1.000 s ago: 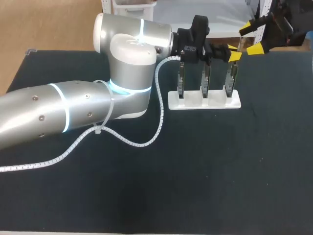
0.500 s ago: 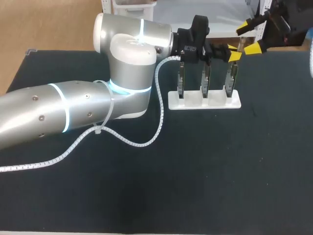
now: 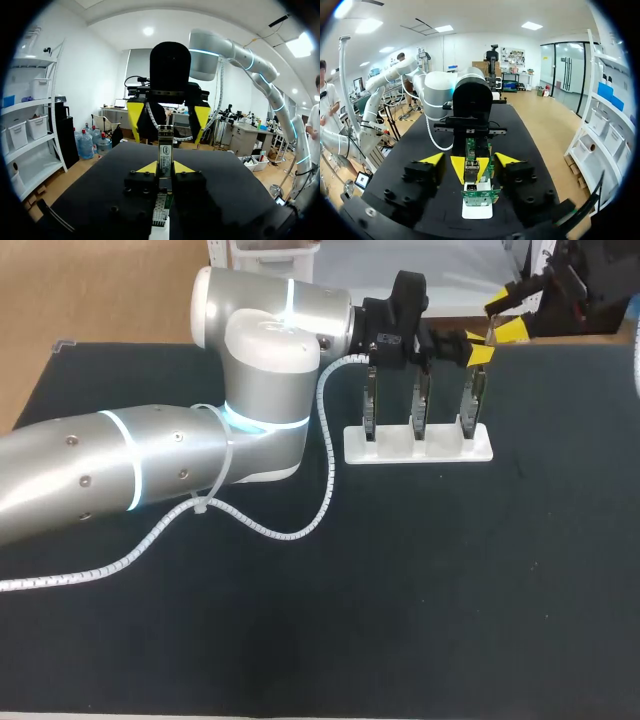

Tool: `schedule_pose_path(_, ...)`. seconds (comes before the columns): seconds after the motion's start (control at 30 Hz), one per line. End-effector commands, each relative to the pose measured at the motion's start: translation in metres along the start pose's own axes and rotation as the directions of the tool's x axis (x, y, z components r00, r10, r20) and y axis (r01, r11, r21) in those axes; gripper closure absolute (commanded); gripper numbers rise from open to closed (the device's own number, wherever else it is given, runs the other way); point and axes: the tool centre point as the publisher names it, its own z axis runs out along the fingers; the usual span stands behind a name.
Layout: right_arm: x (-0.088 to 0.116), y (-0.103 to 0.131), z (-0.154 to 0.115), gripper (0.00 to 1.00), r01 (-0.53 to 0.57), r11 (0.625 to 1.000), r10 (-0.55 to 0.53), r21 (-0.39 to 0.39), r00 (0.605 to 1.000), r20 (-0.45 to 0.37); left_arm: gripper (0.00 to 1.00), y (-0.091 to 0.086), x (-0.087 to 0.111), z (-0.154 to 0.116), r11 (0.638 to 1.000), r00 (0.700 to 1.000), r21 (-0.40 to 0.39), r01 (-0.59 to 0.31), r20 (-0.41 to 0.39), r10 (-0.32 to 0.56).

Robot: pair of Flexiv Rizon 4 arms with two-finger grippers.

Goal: Pick up the optical module with the left hand, and insert it into the network port with the right hand.

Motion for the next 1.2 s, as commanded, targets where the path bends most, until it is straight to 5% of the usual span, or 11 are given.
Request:
schedule_pose_path(0.03, 0.0000, -0.0006, 0.0009, 1.00, -0.002, 1.000, 0.002, 0.001, 1.000, 0.000, 1.00, 0.0019, -0.0007, 0.0008, 1.000, 1.000, 0.003, 0.001, -0.003, -0.001)
schedule_pose_path(0.47, 0.0006, 0.0011, 0.0027, 1.00, -0.005, 1.000, 0.005, -0.001, 1.000, 0.001, 1.00, 0.0019, -0.0007, 0.0008, 1.000, 1.000, 0.003, 0.001, -0.003, -0.001)
schedule_pose_path(0.5, 0.0006, 0.0014, 0.0028, 1.00, -0.004, 1.000, 0.004, -0.001, 1.000, 0.001, 0.80, 0.0019, -0.0007, 0.0008, 1.000, 1.000, 0.003, 0.001, -0.003, -0.001)
schedule_pose_path(0.53, 0.0006, 0.0016, 0.0029, 1.00, -0.004, 1.000, 0.004, -0.001, 1.000, 0.001, 0.00, 0.0019, -0.0007, 0.0008, 1.000, 1.000, 0.003, 0.001, -0.003, -0.001)
schedule_pose_path(1.2, 0.0001, 0.0064, 0.0030, 1.00, -0.004, 1.000, 0.004, 0.004, 1.000, 0.004, 0.00, -0.0018, 0.0025, -0.0080, 1.000, 0.998, -0.016, -0.026, -0.060, 0.025)
